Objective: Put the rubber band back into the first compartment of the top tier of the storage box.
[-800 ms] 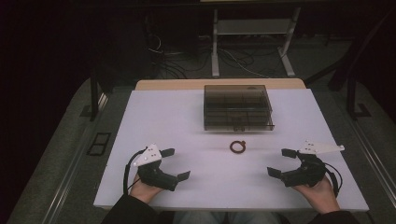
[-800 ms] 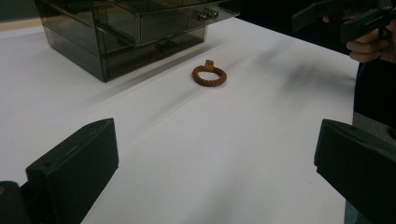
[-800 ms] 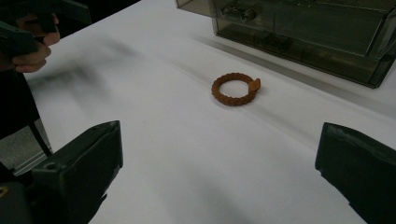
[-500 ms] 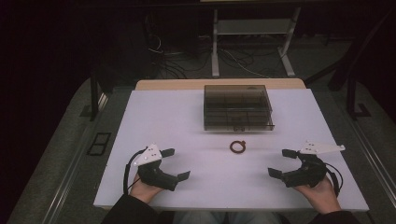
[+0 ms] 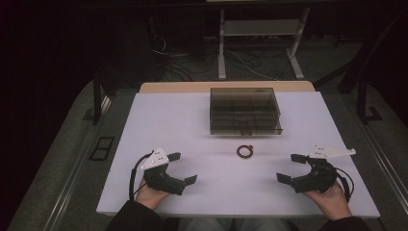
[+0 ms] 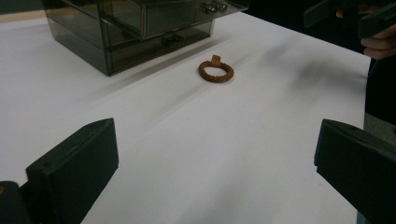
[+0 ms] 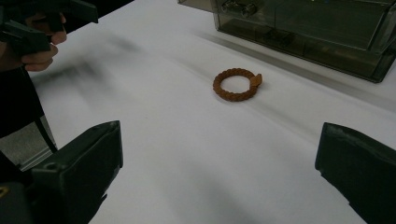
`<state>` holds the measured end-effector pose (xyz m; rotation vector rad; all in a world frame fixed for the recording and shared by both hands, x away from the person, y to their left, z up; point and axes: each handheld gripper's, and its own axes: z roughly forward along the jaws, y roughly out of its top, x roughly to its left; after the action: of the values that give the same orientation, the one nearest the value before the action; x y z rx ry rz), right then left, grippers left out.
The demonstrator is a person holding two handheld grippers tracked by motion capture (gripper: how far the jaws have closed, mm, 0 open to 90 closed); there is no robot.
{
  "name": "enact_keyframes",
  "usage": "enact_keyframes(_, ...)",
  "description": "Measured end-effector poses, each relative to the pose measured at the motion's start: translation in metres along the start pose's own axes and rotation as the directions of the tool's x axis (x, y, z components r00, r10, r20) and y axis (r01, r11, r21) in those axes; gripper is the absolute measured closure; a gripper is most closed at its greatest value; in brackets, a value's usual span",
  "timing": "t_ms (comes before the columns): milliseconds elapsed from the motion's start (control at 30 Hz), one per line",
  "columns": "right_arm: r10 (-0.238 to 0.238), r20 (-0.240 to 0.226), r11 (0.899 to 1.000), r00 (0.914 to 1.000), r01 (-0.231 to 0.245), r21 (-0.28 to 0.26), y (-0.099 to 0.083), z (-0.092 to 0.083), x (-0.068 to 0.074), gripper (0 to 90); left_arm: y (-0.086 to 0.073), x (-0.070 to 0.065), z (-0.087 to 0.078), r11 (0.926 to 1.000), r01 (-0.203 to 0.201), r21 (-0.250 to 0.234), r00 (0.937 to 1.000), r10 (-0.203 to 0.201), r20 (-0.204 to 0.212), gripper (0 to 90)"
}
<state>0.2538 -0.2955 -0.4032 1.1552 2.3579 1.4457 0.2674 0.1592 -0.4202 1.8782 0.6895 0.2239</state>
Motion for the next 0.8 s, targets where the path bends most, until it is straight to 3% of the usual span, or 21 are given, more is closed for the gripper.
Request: enact_keyframes(800,-0.031,-0.019,0.996,0.9993,0.032,0.08,0.016,-0.001,-0.001,0.6,-0.001,0.001,0.0,1.0,0.005,0.008,1.0,-0.005,0.0,0.0)
